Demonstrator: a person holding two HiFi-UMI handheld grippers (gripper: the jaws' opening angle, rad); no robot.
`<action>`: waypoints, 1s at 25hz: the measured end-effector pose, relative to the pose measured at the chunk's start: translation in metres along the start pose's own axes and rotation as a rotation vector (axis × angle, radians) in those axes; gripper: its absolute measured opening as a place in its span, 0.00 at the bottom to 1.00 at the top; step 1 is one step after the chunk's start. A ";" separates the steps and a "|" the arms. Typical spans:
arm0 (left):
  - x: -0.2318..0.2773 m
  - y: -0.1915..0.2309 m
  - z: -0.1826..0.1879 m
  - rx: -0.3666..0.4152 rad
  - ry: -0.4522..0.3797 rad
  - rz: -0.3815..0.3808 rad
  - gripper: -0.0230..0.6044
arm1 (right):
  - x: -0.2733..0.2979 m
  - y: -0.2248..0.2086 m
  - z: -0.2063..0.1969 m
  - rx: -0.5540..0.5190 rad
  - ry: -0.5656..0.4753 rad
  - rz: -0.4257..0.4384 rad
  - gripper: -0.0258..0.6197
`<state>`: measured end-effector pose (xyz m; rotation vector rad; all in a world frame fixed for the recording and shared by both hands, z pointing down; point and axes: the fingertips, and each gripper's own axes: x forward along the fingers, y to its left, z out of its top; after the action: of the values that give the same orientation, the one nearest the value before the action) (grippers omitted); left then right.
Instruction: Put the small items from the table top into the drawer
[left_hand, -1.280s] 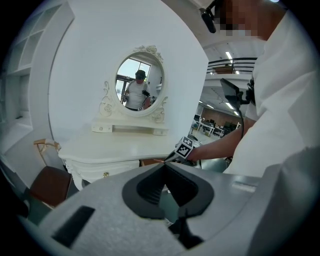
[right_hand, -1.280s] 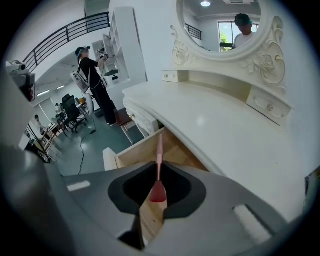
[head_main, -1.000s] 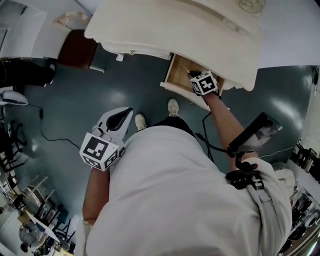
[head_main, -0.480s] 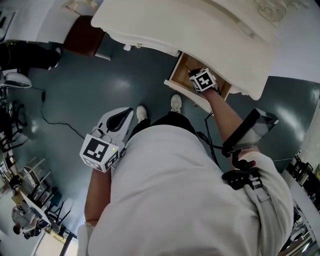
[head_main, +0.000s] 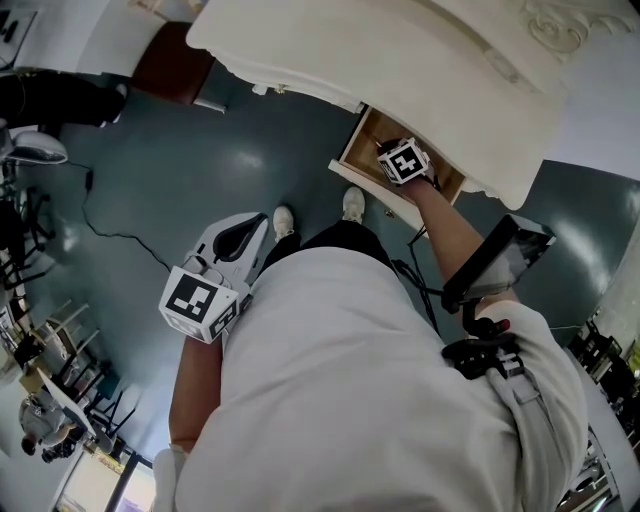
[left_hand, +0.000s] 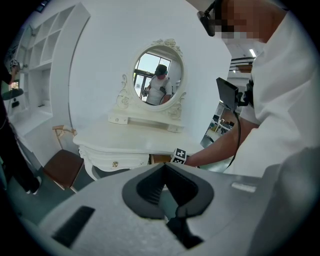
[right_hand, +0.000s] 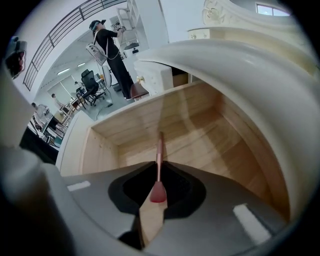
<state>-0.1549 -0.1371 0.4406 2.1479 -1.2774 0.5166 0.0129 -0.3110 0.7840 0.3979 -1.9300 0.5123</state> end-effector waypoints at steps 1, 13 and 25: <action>0.000 0.000 0.000 0.000 0.000 0.000 0.04 | 0.000 0.001 -0.001 -0.004 0.004 0.000 0.11; -0.003 -0.003 0.004 -0.002 0.002 -0.003 0.04 | 0.005 0.011 -0.003 -0.059 0.030 0.002 0.12; 0.010 0.010 0.001 0.015 -0.010 -0.030 0.04 | 0.010 -0.006 -0.005 -0.034 0.025 -0.019 0.17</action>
<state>-0.1590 -0.1480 0.4482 2.1810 -1.2480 0.5054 0.0153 -0.3139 0.7962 0.3858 -1.9070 0.4691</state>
